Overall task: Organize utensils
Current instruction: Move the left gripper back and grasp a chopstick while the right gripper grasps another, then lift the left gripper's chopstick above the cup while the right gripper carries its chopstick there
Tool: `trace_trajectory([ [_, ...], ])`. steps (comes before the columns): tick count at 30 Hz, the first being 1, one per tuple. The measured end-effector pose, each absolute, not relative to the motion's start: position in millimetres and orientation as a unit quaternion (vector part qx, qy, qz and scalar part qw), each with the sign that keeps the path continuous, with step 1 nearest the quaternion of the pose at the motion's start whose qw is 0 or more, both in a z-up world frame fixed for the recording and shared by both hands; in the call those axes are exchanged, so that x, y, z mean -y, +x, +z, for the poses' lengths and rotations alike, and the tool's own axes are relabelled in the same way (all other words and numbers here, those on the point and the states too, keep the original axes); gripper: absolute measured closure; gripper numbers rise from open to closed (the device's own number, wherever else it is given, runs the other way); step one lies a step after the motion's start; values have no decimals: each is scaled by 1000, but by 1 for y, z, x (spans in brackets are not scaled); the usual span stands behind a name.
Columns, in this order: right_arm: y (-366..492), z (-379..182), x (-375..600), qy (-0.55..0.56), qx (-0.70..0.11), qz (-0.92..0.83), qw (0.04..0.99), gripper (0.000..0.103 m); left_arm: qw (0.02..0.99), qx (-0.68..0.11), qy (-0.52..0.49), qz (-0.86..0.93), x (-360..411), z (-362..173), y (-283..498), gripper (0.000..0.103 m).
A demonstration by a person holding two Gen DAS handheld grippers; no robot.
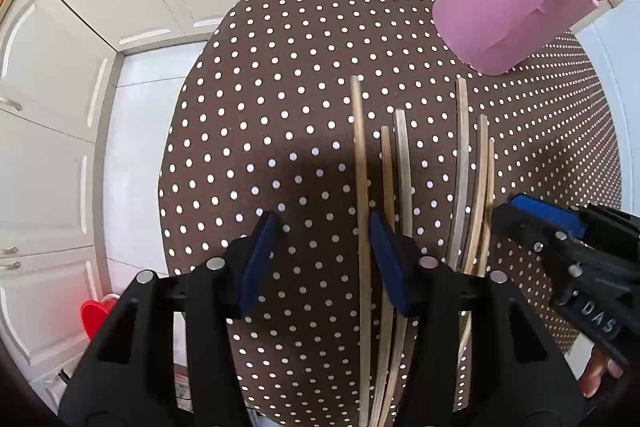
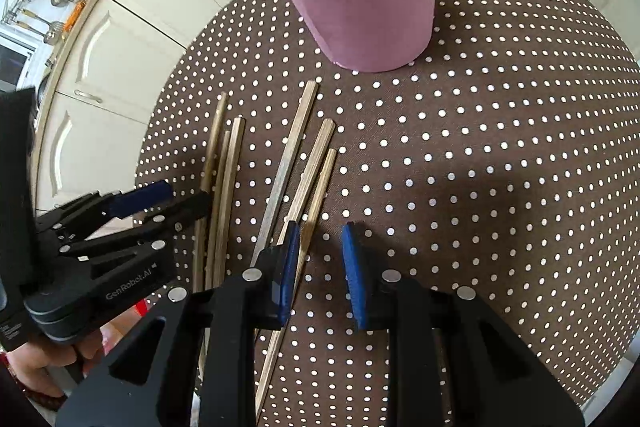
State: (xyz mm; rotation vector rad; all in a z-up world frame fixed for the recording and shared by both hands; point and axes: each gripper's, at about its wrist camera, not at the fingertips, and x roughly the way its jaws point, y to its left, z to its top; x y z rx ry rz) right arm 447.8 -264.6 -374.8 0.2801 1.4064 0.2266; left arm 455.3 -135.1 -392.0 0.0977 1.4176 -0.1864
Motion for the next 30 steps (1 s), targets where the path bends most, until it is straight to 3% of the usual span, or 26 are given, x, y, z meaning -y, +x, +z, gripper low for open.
trace_trajectory([
  [7,461,-378,237,79,-643,94,756,82,756,-647,62,-78,141,-397,463,55],
  [9,462,-378,228,58,-641,96,759,82,758,-645,64,-74,142,-397,466,60],
  [11,463,-379,224,52,-640,97,761,84,759,-644,58,-75,143,-396,469,75],
  [13,464,-381,228,54,-640,95,761,93,759,-644,54,-76,142,-395,470,83],
  [16,466,-385,238,71,-644,107,754,96,757,-647,34,-82,138,-394,468,95],
  [30,457,-356,285,128,-624,120,761,99,773,-624,-27,-115,121,-350,451,97],
])
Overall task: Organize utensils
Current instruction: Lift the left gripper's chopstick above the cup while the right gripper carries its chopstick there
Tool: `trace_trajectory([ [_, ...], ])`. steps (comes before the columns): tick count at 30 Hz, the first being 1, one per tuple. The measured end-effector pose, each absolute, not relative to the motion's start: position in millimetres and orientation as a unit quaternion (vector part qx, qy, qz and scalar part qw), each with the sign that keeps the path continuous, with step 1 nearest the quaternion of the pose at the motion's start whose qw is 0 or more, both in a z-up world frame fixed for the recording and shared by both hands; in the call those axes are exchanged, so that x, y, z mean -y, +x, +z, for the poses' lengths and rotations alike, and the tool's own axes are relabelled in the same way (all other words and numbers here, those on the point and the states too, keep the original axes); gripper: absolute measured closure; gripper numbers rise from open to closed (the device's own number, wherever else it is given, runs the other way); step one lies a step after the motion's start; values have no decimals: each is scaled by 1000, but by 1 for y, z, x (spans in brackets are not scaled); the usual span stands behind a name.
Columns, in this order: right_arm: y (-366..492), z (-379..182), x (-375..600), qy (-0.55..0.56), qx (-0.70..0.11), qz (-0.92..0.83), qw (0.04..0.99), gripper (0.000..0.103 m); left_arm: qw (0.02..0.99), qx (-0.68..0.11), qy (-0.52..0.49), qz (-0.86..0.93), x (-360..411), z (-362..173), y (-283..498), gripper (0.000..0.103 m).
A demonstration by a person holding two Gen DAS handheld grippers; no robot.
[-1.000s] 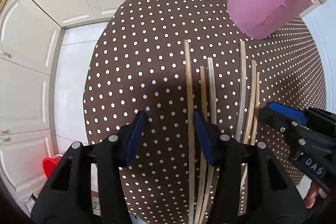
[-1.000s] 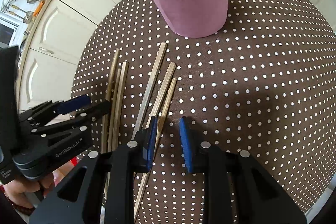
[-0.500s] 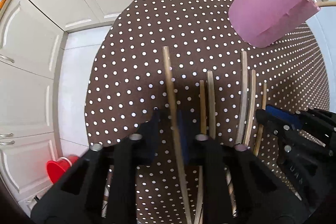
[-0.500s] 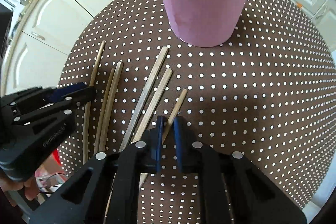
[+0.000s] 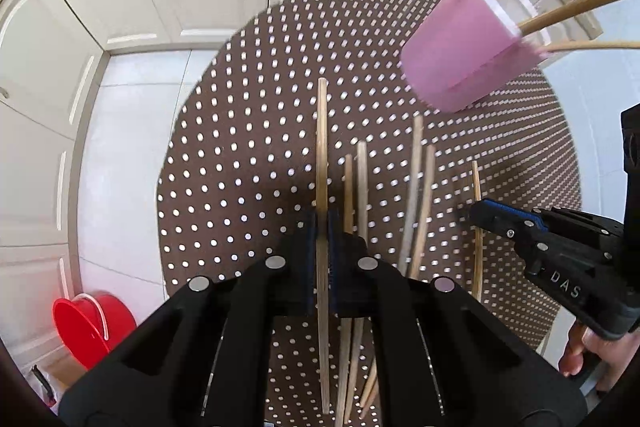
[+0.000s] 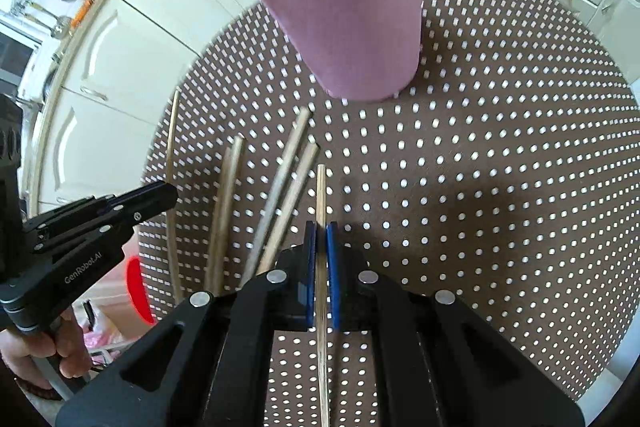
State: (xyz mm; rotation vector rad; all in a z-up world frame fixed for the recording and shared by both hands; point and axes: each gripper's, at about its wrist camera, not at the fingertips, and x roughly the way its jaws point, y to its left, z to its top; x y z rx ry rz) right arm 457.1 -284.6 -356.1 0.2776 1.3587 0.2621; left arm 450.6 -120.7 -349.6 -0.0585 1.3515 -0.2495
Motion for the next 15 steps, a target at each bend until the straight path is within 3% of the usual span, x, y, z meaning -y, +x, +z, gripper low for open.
trace_trajectory([
  [15,419,-249,327,169,-511,115,835,99,835,-526,-43,-155,108,-244,418,97],
])
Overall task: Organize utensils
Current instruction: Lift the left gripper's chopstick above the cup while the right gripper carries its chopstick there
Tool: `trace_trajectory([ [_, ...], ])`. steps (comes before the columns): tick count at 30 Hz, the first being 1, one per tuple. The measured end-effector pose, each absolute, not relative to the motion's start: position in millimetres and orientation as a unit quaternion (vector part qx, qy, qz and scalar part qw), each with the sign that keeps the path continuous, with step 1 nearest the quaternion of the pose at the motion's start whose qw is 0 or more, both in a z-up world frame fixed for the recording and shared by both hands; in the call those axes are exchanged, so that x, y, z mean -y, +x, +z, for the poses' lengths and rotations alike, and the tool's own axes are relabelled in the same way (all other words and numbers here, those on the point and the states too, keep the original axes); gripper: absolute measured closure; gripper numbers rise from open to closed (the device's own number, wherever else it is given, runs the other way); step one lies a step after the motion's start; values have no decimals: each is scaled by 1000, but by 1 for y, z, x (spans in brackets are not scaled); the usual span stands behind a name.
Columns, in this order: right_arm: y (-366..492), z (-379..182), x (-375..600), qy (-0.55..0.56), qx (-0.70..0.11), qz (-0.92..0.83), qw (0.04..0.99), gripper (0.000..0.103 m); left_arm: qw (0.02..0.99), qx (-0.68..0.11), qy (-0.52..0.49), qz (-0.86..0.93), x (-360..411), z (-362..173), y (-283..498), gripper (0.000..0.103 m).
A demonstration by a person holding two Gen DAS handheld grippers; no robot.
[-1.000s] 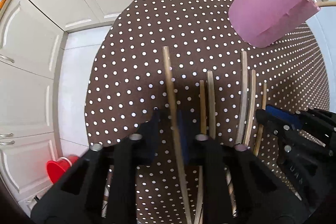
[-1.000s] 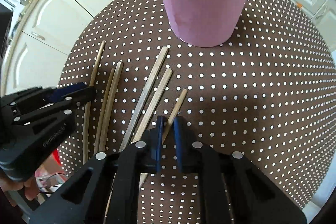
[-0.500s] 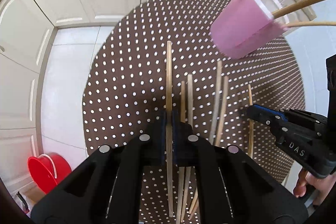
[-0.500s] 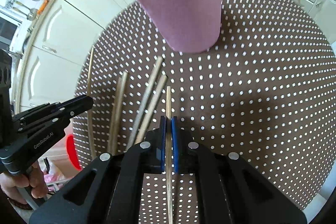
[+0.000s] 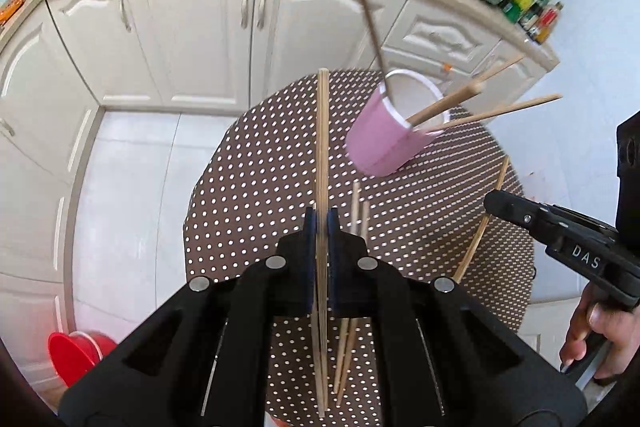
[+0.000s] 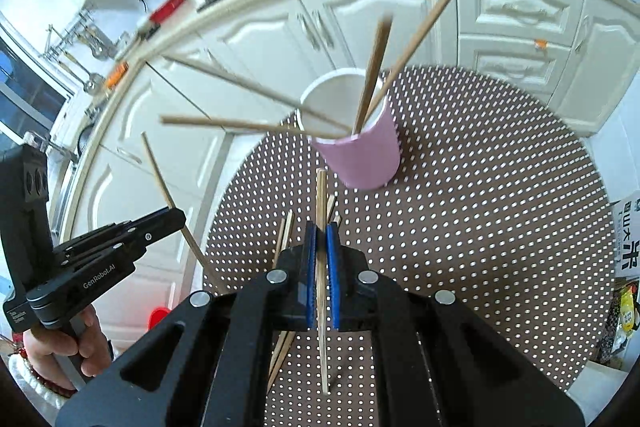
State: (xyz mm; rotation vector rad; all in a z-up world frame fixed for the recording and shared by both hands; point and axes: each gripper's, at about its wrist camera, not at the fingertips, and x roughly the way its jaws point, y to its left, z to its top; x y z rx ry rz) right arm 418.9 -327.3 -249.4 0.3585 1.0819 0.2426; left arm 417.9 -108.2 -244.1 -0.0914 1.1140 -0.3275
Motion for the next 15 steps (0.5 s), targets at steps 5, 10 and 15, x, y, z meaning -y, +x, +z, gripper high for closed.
trace_trajectory([
  [5,406,-225,326,171,-481,109,853,99,844,-507,-42,-168,112,-226,410,97],
  [10,394,-210,326,162,-460,108,867,99,853,-488,-45,-181,116,-209,403,97],
  [15,394,-189,329,156,-432,107,882,99,859,-472,-50,-194,122,-194,402,97],
])
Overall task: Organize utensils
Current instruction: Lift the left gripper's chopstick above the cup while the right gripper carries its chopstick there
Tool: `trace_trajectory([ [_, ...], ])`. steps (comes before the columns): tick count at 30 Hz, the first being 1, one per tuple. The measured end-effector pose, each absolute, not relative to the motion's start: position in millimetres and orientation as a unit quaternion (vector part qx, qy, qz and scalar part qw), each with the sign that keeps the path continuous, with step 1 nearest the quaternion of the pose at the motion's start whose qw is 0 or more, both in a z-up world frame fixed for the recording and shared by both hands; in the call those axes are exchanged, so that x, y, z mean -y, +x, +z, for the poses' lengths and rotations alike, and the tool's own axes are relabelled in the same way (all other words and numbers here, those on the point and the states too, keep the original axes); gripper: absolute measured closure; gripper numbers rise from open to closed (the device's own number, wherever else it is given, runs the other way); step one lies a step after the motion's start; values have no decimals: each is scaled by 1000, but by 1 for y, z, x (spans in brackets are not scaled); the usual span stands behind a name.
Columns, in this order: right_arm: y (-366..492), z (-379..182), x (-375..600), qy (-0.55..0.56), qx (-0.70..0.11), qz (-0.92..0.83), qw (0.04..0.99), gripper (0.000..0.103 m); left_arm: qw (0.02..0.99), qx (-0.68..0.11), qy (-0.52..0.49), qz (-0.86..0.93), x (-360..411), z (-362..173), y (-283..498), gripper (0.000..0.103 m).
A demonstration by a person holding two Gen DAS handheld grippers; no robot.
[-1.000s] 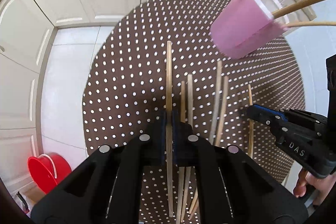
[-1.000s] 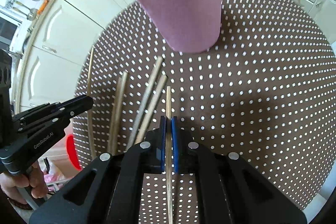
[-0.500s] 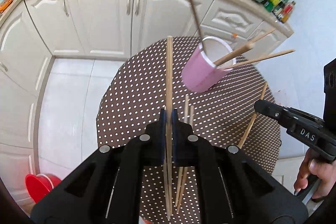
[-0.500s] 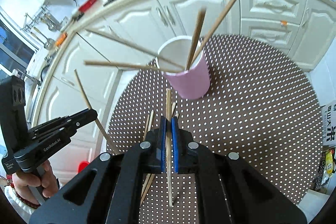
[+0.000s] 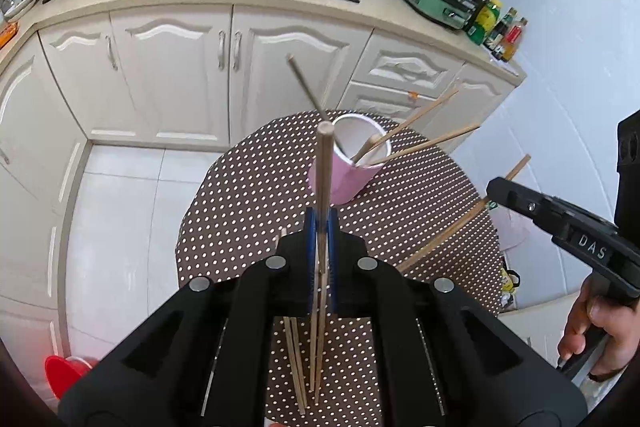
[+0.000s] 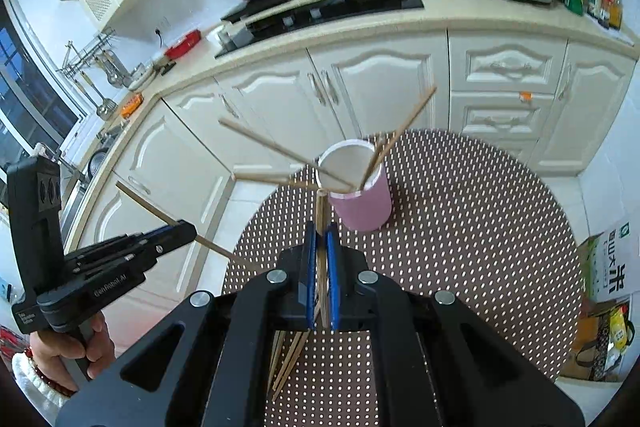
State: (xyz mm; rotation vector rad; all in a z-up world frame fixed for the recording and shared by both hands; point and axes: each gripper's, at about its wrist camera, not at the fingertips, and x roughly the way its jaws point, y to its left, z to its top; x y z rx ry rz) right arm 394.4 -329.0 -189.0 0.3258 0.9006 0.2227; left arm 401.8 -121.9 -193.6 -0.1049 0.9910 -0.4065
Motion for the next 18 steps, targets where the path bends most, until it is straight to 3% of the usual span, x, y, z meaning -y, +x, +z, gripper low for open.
trace_trajectory([
  [18,426,-114,352,127,-334,99,929,99,891,-380,-70,-239,153,-112,430,97],
])
